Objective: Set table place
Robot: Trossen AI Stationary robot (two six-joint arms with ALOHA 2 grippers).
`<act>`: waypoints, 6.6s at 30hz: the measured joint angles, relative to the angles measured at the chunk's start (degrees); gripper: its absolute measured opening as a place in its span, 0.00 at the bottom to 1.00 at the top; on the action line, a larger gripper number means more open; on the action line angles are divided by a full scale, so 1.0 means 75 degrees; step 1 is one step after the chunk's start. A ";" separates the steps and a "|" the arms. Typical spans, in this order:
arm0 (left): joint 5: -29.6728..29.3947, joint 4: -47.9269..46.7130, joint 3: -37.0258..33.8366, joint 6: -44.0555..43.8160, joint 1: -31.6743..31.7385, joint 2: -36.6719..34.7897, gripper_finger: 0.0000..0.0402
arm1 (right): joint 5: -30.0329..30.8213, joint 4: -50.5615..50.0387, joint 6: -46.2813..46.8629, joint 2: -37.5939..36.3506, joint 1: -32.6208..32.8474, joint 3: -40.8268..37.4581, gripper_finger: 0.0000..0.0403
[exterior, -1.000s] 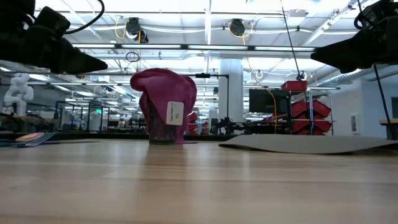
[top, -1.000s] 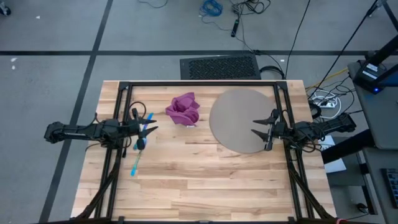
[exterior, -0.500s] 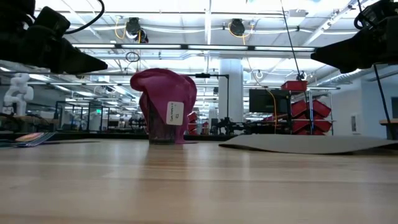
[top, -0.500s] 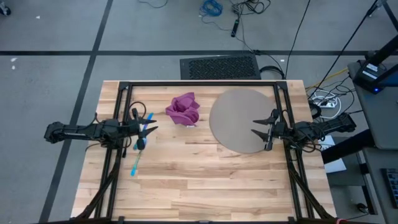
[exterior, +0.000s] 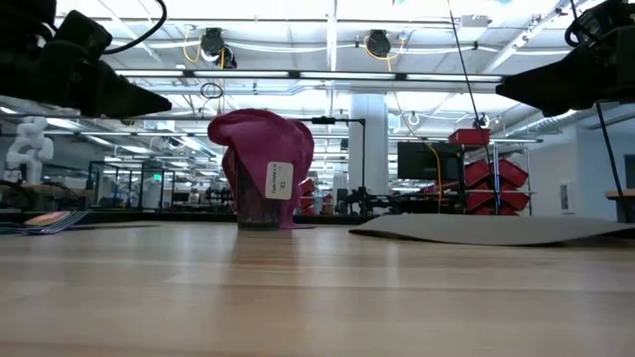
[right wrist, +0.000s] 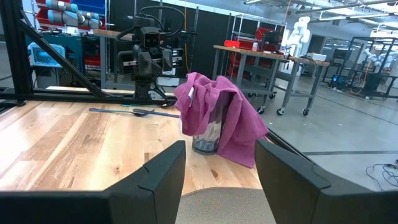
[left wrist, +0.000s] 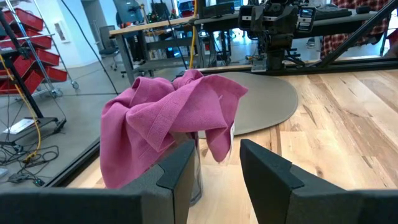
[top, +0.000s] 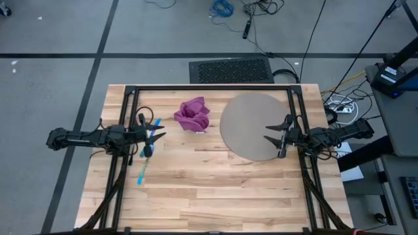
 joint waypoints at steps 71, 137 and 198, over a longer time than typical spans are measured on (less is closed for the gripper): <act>0.0000 0.0001 0.0001 -0.0002 0.0000 -0.0002 0.29 | 0.0003 0.0002 -0.1579 -0.0001 -0.0005 0.0003 0.45; -0.1872 -0.4002 0.6928 0.0872 0.0374 0.5539 0.61 | 0.0509 -0.1011 -0.1353 0.4424 -0.0761 0.5954 0.65; 0.0693 -0.5128 0.8124 0.1868 0.1647 0.9687 0.11 | -0.2267 -0.4202 0.0348 0.8407 -0.2931 0.7326 0.65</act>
